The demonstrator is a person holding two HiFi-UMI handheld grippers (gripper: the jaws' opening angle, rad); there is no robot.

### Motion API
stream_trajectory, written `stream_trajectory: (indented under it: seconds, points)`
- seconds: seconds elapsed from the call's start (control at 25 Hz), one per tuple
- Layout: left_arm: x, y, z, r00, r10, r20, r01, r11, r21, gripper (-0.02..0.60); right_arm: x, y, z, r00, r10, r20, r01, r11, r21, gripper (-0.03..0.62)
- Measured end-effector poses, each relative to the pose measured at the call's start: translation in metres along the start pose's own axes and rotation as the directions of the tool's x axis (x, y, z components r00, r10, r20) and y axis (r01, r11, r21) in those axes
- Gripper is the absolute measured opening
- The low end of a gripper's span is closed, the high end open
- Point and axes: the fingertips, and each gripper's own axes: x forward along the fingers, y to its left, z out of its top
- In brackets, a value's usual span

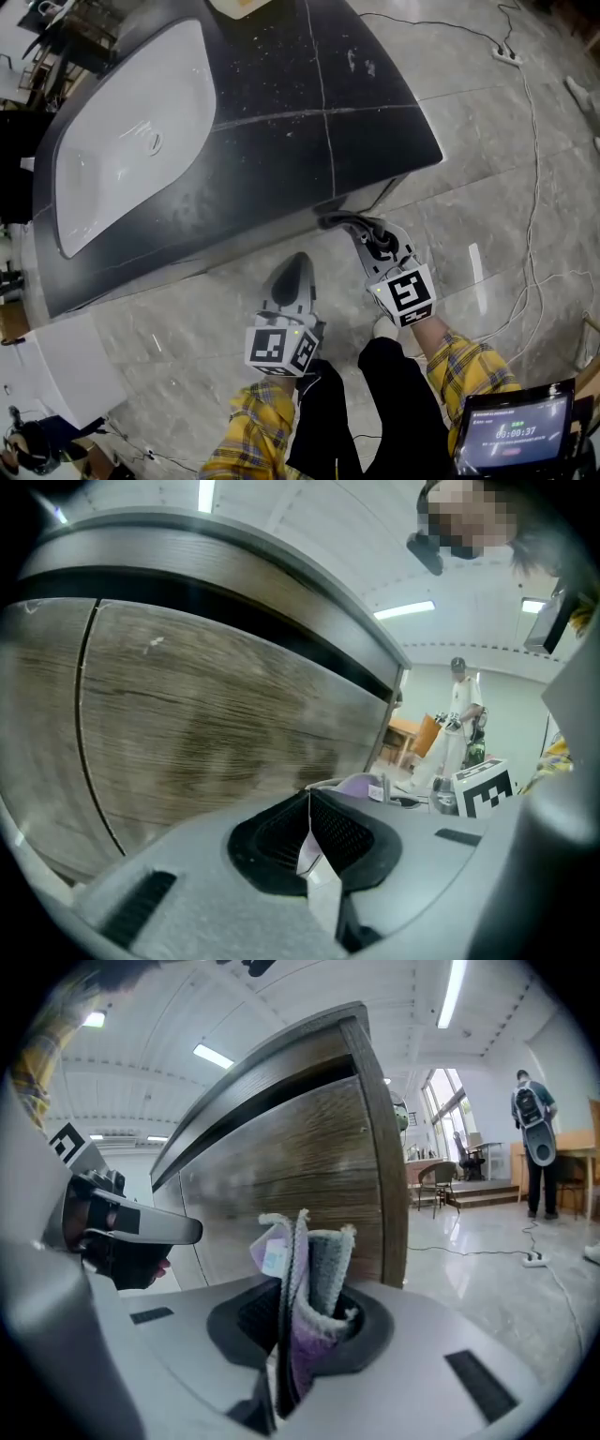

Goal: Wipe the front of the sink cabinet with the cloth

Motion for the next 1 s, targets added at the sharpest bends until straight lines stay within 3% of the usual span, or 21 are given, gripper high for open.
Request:
stream_trajectory:
  seconds: [0.48,1.0]
  points:
    - [0.020,-0.035,-0.002,0.999,-0.038,-0.027,0.039,0.999,0.024,0.006,-0.032,-0.058,-0.007,0.995,-0.102,-0.002,0.102,0.994,0.033,0.044]
    - [0.026,-0.086,0.019,0.992,-0.121,-0.028,0.122,0.992,0.045,0.006,-0.083,-0.064,0.015,0.988,-0.152,0.012,0.151,0.987,0.060,0.043]
